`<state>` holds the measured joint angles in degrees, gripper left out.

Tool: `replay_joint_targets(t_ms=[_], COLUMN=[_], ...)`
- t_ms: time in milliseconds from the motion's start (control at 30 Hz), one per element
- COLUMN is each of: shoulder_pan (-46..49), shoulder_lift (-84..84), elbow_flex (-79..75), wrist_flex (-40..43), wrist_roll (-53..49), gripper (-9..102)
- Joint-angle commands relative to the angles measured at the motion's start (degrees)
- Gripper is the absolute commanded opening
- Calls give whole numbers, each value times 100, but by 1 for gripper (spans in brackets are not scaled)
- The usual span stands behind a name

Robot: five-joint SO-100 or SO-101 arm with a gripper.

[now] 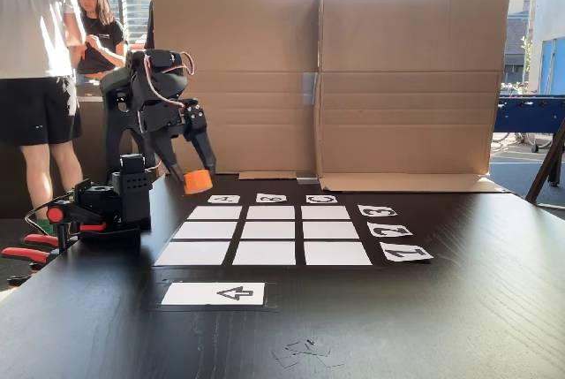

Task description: Pick up the round, orange token and place it in the grid on square A3.

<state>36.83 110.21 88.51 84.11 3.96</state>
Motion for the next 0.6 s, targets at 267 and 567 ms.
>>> replay_joint_targets(t_ms=[267,567], shoulder_pan=[-3261,-5897], shoulder_lift=[1125,888], elbow_flex=[677,1389], wrist_flex=[554,536], wrist_roll=[1107,2338], gripper=[-1,-1])
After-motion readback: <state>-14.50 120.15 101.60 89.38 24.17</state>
